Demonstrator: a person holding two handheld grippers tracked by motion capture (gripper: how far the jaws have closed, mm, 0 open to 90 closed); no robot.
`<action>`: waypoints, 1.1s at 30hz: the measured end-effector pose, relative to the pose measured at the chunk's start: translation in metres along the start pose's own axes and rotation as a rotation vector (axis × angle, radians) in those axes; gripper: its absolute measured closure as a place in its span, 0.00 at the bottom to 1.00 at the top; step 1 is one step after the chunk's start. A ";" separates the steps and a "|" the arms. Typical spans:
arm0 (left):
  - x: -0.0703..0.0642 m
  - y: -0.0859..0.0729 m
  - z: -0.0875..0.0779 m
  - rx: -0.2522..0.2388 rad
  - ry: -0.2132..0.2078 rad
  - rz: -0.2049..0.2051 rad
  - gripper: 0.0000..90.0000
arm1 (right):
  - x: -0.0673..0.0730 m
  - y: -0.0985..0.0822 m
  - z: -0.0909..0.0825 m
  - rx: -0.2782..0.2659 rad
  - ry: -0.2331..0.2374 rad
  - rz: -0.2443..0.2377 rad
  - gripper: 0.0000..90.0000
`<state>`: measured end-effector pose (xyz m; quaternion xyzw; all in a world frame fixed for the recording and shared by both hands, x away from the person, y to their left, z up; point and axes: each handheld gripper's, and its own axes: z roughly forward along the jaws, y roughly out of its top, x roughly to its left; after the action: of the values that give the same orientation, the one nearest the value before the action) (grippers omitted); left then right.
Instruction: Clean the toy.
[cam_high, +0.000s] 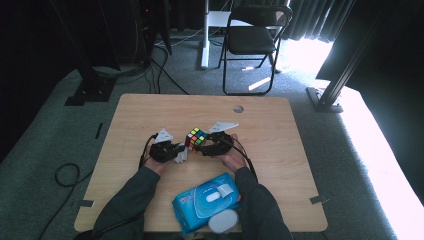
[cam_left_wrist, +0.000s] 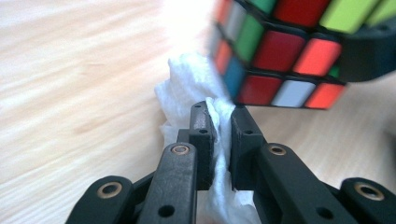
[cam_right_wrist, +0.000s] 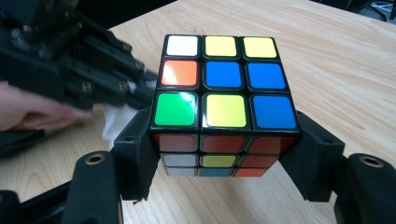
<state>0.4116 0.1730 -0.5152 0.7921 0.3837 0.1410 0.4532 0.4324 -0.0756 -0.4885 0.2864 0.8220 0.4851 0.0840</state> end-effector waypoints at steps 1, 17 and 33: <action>0.002 0.000 -0.002 -0.007 0.008 -0.005 0.91 | 0.000 0.000 -0.001 -0.002 -0.003 -0.001 0.38; 0.018 -0.001 -0.017 -0.021 0.070 -0.051 0.91 | -0.006 -0.010 0.006 0.052 -0.072 -0.008 0.38; 0.026 -0.003 -0.021 -0.010 0.087 -0.073 0.91 | -0.008 -0.019 0.013 0.111 -0.119 -0.037 0.38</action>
<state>0.4151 0.2058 -0.5097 0.7683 0.4312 0.1606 0.4450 0.4370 -0.0772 -0.5122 0.3039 0.8462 0.4193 0.1257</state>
